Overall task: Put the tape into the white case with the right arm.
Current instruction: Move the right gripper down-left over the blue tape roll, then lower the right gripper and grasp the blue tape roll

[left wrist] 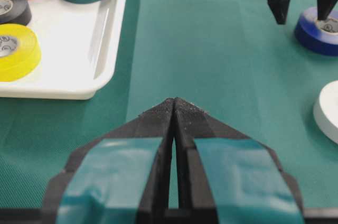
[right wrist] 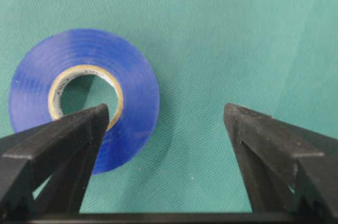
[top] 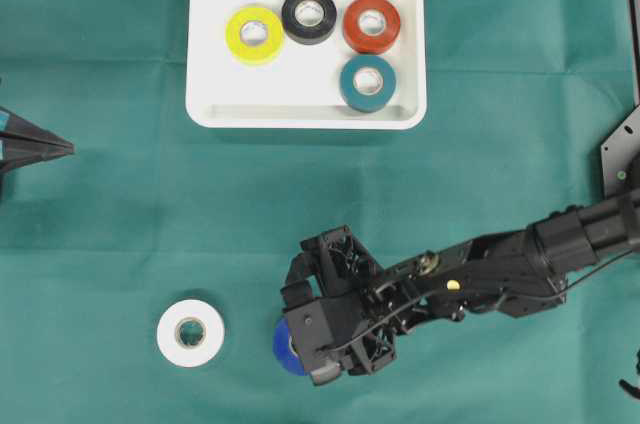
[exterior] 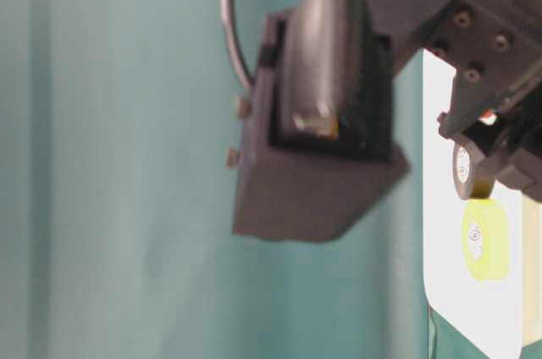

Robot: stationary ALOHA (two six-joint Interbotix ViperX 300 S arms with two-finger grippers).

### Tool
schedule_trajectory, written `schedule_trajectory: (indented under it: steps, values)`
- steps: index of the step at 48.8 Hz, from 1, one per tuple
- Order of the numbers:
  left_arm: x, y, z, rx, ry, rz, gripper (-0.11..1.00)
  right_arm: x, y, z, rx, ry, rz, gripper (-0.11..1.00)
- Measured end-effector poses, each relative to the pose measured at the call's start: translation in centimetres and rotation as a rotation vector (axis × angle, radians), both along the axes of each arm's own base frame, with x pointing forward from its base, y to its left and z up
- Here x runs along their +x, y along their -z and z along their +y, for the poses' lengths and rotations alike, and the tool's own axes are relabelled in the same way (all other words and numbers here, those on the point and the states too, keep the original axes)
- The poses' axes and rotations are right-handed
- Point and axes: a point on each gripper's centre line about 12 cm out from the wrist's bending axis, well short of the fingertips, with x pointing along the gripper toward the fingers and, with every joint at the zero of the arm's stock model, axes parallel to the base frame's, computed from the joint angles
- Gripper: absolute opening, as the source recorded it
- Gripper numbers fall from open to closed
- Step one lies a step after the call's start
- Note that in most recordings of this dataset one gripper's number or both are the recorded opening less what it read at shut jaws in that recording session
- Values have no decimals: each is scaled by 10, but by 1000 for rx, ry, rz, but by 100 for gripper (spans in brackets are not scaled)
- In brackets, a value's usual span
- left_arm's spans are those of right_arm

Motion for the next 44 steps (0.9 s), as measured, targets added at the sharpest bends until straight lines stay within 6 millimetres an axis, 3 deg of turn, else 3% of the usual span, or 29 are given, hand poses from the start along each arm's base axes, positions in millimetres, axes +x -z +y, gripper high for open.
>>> schedule_trajectory:
  steps: [30, 36, 44]
  values:
    - [0, 0, 0, -3, -1, 2, 0, 14, 9, 7, -31, 47, 59, 68]
    - [0, 0, 0, -5, 1, 0, 0, 15, 8, 7, -28, 47, 55, 52]
    - [0, 0, 0, -5, -1, 0, 0, 15, 9, 8, -30, 47, 59, 12]
